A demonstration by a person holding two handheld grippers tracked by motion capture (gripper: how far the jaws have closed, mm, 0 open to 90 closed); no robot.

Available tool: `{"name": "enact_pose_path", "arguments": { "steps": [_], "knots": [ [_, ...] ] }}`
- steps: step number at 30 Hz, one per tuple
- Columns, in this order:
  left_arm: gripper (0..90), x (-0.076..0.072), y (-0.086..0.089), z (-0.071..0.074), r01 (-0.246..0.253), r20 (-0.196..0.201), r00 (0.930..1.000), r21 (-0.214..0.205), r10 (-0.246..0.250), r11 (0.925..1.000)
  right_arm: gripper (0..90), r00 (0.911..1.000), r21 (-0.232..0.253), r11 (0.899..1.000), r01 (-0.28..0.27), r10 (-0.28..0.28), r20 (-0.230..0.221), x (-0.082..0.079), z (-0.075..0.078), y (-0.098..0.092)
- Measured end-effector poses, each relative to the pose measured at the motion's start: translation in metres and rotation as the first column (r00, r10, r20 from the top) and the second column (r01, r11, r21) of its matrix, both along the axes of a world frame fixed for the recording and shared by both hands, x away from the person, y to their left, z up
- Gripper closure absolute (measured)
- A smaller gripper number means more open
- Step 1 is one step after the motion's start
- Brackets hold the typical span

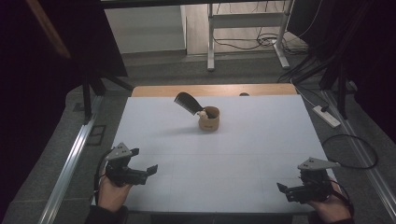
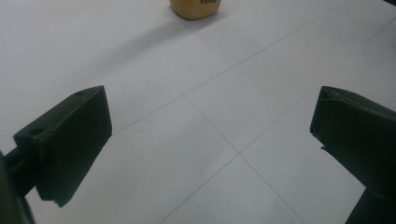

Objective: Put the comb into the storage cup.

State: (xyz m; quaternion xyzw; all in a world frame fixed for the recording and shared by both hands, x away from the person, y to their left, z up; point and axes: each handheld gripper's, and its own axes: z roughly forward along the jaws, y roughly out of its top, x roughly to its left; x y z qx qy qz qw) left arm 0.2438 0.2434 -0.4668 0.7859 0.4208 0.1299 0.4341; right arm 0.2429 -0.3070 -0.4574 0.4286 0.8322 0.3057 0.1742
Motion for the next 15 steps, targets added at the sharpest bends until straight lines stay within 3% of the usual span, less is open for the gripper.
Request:
{"name": "enact_pose_path", "arguments": {
  "steps": [15],
  "knots": [
    [0.0,-0.016,0.010,-0.003,-0.027,-0.011,0.9996,0.009,0.027,0.9996,0.0,1.0000,-0.004,1.000,0.003,-0.003,0.001,0.000,0.000,0.000]
  ]
}}
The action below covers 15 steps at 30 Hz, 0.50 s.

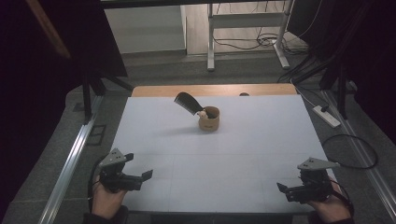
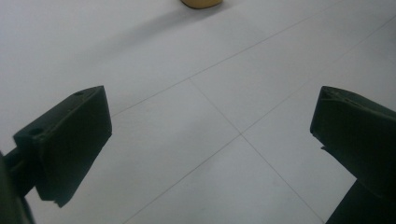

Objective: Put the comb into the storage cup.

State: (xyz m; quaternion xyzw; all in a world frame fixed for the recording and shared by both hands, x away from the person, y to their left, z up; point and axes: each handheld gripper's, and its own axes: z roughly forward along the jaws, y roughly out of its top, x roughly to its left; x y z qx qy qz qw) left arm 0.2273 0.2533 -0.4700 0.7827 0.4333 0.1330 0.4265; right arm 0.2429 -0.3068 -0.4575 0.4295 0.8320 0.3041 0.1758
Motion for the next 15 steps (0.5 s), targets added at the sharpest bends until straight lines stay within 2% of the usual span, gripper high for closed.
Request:
{"name": "enact_pose_path", "arguments": {
  "steps": [15],
  "knots": [
    [0.0,-0.014,0.004,-0.004,-0.011,-0.020,0.9997,0.025,0.012,0.9996,0.0,1.0000,-0.004,1.000,0.005,-0.005,0.001,0.000,0.000,0.000]
  ]
}}
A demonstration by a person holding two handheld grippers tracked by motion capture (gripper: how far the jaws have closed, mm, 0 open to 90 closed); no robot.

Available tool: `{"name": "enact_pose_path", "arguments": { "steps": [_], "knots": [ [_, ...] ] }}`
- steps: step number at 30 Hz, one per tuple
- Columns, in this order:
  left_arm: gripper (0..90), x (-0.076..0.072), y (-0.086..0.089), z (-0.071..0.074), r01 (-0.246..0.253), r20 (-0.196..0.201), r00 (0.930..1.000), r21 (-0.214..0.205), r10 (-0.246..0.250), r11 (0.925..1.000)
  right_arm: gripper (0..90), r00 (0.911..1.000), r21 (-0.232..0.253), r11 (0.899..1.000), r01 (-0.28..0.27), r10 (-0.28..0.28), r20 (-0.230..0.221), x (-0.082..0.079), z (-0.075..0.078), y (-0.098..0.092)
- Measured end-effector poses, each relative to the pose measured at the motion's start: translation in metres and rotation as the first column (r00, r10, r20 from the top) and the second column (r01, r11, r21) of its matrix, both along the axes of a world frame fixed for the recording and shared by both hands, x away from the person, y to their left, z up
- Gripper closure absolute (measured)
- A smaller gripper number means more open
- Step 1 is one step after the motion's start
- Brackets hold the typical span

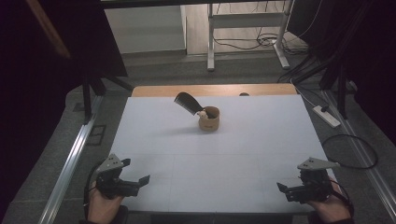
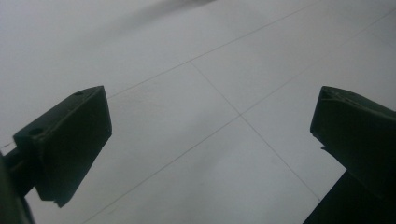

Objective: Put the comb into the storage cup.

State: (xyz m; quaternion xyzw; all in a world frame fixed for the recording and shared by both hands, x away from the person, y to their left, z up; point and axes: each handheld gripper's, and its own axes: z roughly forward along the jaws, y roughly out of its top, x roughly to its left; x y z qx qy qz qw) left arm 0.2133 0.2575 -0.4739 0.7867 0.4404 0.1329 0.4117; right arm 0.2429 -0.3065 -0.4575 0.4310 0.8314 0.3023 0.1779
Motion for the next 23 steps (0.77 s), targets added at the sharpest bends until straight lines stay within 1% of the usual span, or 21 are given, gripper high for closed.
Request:
{"name": "enact_pose_path", "arguments": {
  "steps": [7,16,21,23],
  "knots": [
    [0.0,-0.0037,-0.0007,-0.0012,-0.005,-0.006,1.0000,0.022,0.005,0.9998,0.0,1.0000,-0.002,1.000,0.001,-0.001,0.000,-0.0001,0.0000,0.0002],
    [0.0,-0.0060,-0.0008,-0.0025,-0.009,-0.017,0.9998,0.037,0.009,0.9993,0.0,1.0000,-0.004,1.000,0.001,-0.001,0.000,-0.0001,0.0000,0.0007],
    [0.6,-0.0038,-0.0042,-0.0034,0.003,-0.032,0.9995,0.068,-0.001,0.9977,0.0,1.0000,-0.006,1.000,0.001,-0.001,-0.002,0.0000,-0.0001,0.0009],
    [0.7,-0.0032,-0.0053,-0.0034,0.006,-0.035,0.9994,0.071,-0.004,0.9975,0.0,1.0000,-0.010,1.000,0.001,-0.001,-0.001,0.0002,-0.0005,0.0008]
  ]
}}
